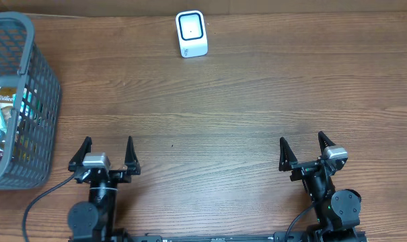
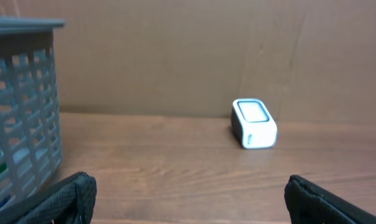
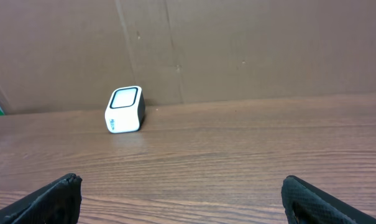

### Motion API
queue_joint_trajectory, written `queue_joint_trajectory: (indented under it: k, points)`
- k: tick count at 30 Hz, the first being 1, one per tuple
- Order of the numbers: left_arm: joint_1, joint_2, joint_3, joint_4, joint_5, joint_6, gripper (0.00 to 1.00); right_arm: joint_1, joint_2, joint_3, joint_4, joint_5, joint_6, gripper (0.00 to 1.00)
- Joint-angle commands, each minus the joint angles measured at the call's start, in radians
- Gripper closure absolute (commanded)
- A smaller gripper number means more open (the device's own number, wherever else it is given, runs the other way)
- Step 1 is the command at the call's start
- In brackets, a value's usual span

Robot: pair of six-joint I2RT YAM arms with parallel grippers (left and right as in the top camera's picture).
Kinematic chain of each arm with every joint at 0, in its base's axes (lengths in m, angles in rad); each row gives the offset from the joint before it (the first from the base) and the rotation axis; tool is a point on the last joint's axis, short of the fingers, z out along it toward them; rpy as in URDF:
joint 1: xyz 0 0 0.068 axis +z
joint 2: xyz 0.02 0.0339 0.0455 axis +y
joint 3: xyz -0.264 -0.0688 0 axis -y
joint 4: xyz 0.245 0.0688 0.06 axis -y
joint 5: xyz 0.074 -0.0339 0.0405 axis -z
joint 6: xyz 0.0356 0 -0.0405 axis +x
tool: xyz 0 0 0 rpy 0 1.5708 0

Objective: Scan the item barcode
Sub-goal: 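Move the left gripper over the grey basket and lower into it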

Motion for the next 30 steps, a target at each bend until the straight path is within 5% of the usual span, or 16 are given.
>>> queue_joint_trajectory:
  k: [1,10,20,30]
  points:
    - [-0.005,0.038,0.190,-0.072,0.037,0.029,0.00,0.002,-0.010,-0.010,0.002,-0.005,0.001,0.00]
    - [-0.006,0.393,0.737,-0.403,0.270,0.044,0.00,0.002,-0.010,-0.010,0.002,-0.005,0.001,0.00]
    - [-0.006,0.912,1.421,-1.033,0.409,0.014,0.00,0.002,-0.010,-0.010,0.002,-0.005,0.001,0.00]
    - [-0.006,1.087,1.515,-1.075,0.552,-0.009,0.00,0.002,-0.010,-0.010,0.002,-0.005,0.001,0.00]
